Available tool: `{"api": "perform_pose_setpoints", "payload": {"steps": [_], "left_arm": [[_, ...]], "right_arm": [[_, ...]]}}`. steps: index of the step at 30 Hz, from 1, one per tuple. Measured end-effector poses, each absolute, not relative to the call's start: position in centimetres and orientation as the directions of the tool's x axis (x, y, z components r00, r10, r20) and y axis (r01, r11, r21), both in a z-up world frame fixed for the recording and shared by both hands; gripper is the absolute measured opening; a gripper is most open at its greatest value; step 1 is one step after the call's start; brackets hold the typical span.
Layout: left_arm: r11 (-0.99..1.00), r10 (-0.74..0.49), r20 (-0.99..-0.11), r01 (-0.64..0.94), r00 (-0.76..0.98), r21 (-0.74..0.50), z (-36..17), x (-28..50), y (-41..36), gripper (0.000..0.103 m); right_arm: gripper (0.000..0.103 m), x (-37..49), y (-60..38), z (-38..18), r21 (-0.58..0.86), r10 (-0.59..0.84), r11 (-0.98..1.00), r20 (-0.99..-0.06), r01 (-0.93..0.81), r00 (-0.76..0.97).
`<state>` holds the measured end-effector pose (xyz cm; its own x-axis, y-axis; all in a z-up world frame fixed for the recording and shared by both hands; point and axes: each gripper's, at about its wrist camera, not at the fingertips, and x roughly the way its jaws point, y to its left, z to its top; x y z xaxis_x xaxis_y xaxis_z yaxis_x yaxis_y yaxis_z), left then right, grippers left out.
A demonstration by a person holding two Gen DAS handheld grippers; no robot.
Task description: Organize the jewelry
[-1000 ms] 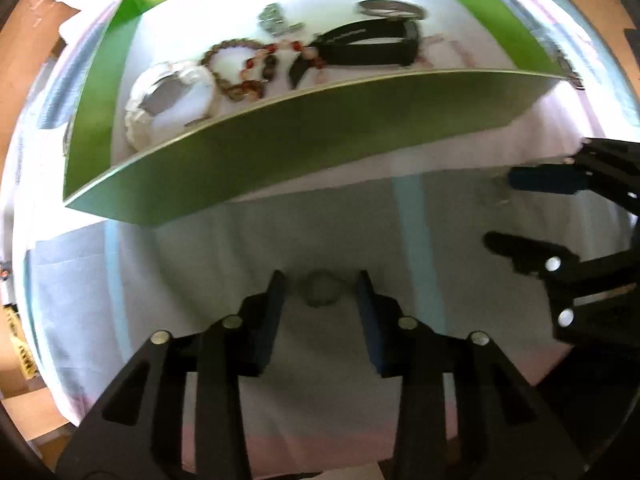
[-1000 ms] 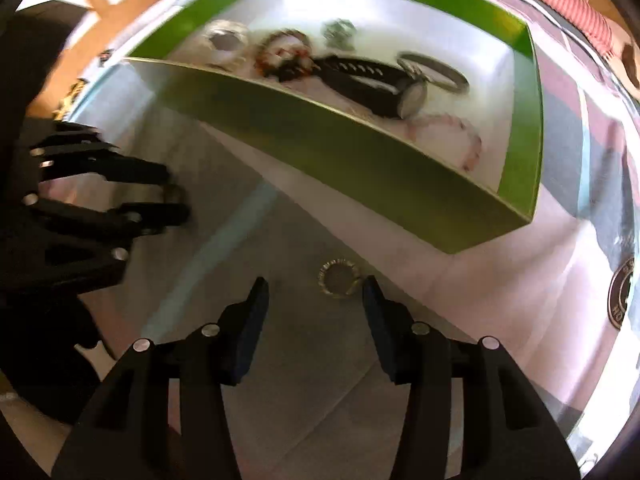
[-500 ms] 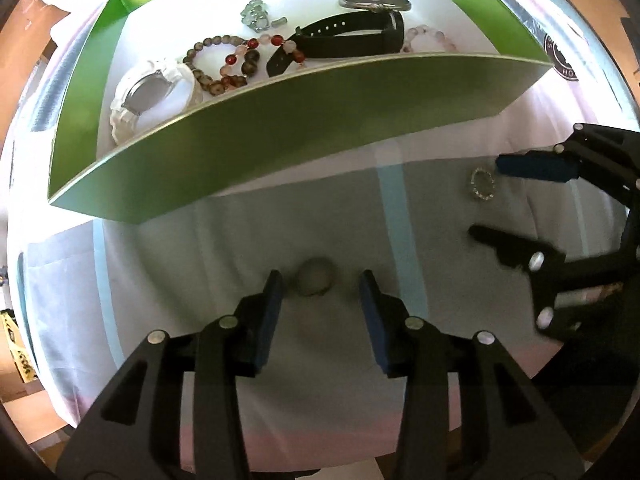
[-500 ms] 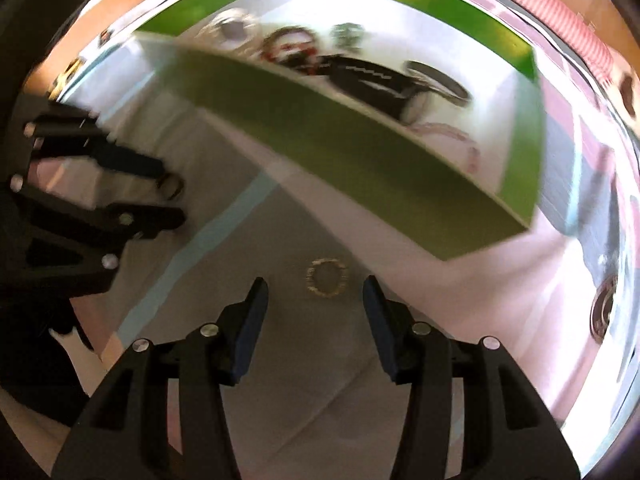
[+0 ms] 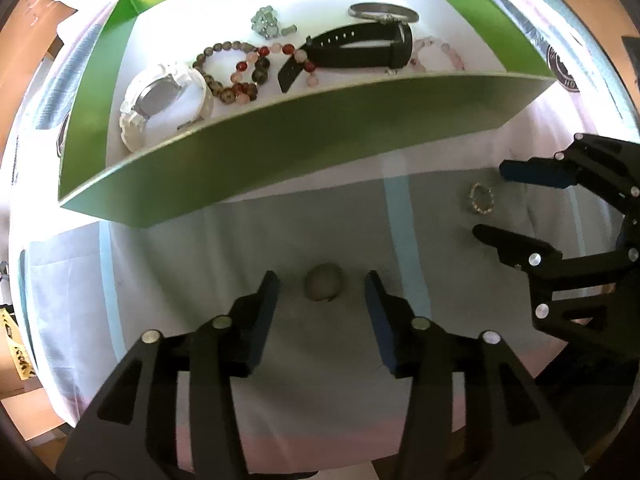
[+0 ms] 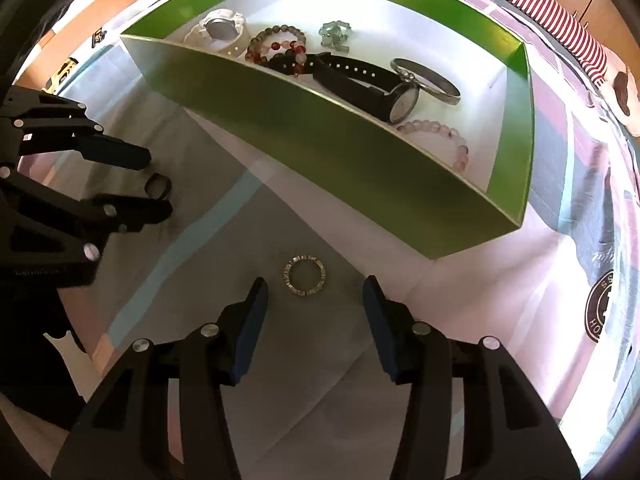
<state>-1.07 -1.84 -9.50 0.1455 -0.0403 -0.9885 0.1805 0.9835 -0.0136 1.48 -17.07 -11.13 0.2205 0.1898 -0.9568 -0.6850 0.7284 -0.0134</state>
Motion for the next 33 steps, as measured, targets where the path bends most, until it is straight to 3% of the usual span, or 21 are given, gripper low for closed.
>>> {"api": "perform_pose_setpoints", "payload": {"steps": [5, 11, 12, 16, 21, 25, 29, 31, 33], "left_arm": [[0.982, -0.023, -0.989, 0.190, 0.148, 0.006, -9.8, -1.4, -1.9, 0.048], [0.981, -0.027, -0.987, 0.194, 0.156, 0.003, -10.3, -1.4, -3.4, 0.030], [0.982, -0.023, -0.987, 0.191, 0.157, 0.007, -10.3, -1.4, -3.4, 0.027], [0.985, -0.011, -0.987, 0.174, 0.162, 0.018, -10.1, -1.6, -3.7, 0.020], [0.990, -0.010, -0.982, 0.140, 0.187, 0.016, -9.3, -1.5, -2.8, 0.020], [0.994, -0.044, -0.978, 0.110, 0.205, -0.021, -8.3, -1.4, -2.0, 0.020], [0.995, -0.048, -0.978, 0.093, 0.202, -0.030, -8.2, -1.4, -1.7, 0.028], [0.996, -0.044, -0.979, 0.089, 0.198, -0.027, -8.2, -1.4, -1.6, 0.036], [0.995, -0.032, -0.980, 0.095, 0.196, -0.013, -8.5, -1.3, -1.7, 0.038]], "right_arm": [[0.050, 0.9, -15.6, -11.8, -0.026, 0.178, 0.725, -0.958, -0.688, 0.225], [0.050, 0.5, -15.1, -12.0, -0.037, 0.189, 0.719, -0.950, -0.694, 0.246], [0.048, 0.3, -15.2, -12.1, -0.043, 0.194, 0.717, -0.947, -0.696, 0.257], [0.022, 0.8, -15.7, -11.9, -0.007, 0.220, 0.721, -0.946, -0.692, 0.239], [0.021, 1.1, -16.5, -10.7, 0.016, 0.244, 0.747, -0.937, -0.665, 0.250], [0.025, 1.6, -17.3, -10.1, 0.031, 0.243, 0.781, -0.935, -0.623, 0.258], [0.050, 2.0, -17.7, -10.4, 0.029, 0.234, 0.786, -0.939, -0.618, 0.253], [0.050, 1.6, -17.5, -10.6, 0.015, 0.224, 0.769, -0.943, -0.639, 0.247], [0.050, 0.9, -16.8, -11.2, -0.002, 0.210, 0.756, -0.946, -0.654, 0.247]]}}
